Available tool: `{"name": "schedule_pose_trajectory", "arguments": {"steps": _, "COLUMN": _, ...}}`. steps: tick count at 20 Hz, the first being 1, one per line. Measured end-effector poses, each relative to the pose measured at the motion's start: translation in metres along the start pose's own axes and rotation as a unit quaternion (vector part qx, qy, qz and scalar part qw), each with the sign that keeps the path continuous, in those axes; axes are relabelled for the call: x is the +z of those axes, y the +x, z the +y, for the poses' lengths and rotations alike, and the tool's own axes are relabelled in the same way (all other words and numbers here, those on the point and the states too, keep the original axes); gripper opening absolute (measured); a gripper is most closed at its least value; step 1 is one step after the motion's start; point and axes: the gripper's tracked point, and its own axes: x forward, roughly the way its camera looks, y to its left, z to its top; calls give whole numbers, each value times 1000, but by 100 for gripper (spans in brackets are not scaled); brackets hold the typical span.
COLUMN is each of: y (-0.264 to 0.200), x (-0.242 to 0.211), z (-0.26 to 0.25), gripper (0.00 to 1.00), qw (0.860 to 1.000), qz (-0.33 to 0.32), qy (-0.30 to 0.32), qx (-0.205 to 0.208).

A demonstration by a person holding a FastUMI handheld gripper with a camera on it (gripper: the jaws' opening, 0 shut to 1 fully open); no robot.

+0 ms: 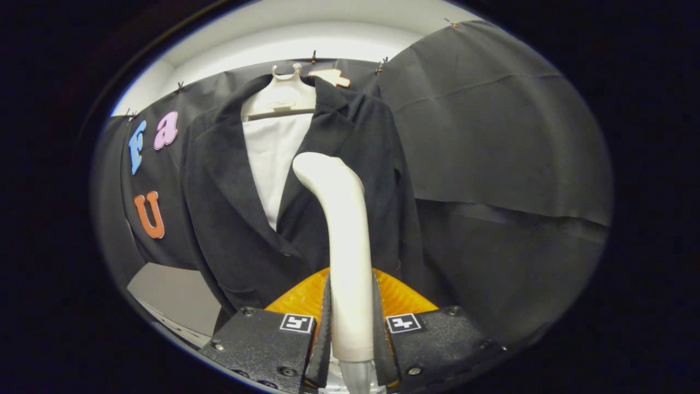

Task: Iron the clothes twice with a garment steamer, once on the left side and once on the right side.

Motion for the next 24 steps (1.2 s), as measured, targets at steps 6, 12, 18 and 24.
{"name": "schedule_pose_trajectory", "arguments": {"steps": 6, "y": 1, "x": -30, "z": -3, "gripper": 35, "qw": 1000, "qz": 24, "qy": -4, "qx": -8}}
{"name": "schedule_pose_trajectory", "arguments": {"steps": 12, "y": 2, "x": -54, "z": -3, "gripper": 35, "qw": 999, "qz": 44, "qy": -7, "qx": -11}}
{"name": "schedule_pose_trajectory", "arguments": {"steps": 18, "y": 4, "x": -81, "z": -6, "gripper": 36, "qw": 998, "qz": 67, "qy": -9, "qx": -15}}
{"name": "schedule_pose_trajectory", "arguments": {"steps": 24, "y": 8, "x": -111, "z": -10, "gripper": 35, "qw": 995, "qz": 95, "qy": -11, "qx": -19}}
